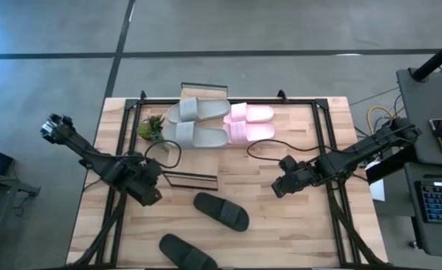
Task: Pick and place slides into the shelf
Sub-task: Adjust the the shelf on the table, then move the top black slide to the middle right of the table
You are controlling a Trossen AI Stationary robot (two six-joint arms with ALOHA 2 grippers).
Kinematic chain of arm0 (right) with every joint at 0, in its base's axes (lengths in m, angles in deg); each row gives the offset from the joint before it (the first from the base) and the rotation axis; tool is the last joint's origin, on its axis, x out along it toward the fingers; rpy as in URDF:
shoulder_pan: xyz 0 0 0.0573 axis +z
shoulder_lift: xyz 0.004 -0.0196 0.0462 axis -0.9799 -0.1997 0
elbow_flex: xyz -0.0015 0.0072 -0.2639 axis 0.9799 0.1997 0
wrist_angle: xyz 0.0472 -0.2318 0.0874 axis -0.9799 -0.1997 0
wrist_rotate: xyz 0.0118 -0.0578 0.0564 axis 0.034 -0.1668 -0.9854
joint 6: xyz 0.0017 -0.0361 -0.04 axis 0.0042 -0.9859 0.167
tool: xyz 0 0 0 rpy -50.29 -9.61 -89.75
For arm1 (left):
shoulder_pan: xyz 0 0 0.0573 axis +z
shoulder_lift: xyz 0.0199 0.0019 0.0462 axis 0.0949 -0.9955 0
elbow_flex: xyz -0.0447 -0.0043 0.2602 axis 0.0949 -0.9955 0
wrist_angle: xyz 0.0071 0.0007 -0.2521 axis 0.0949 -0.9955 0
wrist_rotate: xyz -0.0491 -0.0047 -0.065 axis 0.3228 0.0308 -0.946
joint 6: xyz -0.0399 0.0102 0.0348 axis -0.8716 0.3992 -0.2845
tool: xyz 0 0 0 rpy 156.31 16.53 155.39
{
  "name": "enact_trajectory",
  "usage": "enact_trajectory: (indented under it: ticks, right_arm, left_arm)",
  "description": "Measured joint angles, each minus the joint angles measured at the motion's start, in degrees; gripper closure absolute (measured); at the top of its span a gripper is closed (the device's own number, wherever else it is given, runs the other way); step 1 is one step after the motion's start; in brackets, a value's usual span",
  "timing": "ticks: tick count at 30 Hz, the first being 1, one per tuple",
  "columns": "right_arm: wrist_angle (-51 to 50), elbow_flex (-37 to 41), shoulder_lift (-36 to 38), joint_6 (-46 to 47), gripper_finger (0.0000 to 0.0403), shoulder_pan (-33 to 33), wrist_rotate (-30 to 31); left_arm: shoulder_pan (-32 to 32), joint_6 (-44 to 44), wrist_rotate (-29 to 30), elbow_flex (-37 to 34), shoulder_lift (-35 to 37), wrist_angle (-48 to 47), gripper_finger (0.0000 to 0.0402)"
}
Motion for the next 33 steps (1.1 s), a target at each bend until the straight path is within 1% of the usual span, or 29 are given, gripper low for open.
enact_trajectory:
  ticks: [4, 9, 13, 18, 21, 24, 30, 33]
  right_arm:
    - [-0.1, 0.1, 0.0, 0.0, 0.0218, 0.0, 0.1]
    - [-1.1, 0.2, 0.0, 0.0, 0.0218, 0.0, 0.1]
    - [-1.1, 0.2, 0.0, 0.3, 0.0218, 0.0, 0.1]
    - [-1.1, 0.2, 0.0, 0.4, 0.0218, 0.0, 0.1]
    - [-1.1, 0.2, 0.0, 0.5, 0.0218, 0.0, 0.1]
    - [-1.1, 0.2, 0.0, 1.1, 0.0218, 0.0, 0.1]
    - [-1.1, 0.3, 0.0, 1.5, 0.0218, 0.2, -1.5]
    - [-1.1, 0.3, 0.0, 1.5, 0.0218, 0.2, -2.1]
  left_arm:
    - [0.9, 0.0, 2.6, -2.7, 0.0, 5.9, 0.0402]
    - [3.0, 0.9, 4.8, -4.8, 0.0, 9.9, 0.0402]
    - [5.1, 6.3, 5.1, -5.8, 0.1, 16.4, 0.0402]
    - [7.6, 8.8, 4.2, -6.1, -0.1, 18.8, 0.0402]
    - [7.9, 12.8, 3.0, -6.2, -0.1, 21.6, 0.0402]
    - [7.9, 13.4, 2.0, -5.8, -0.3, 21.9, 0.0402]
    - [7.7, 11.9, -4.6, -5.8, -0.3, 18.7, 0.0401]
    - [7.4, 12.0, -5.0, -4.6, 0.0, 15.5, 0.0401]
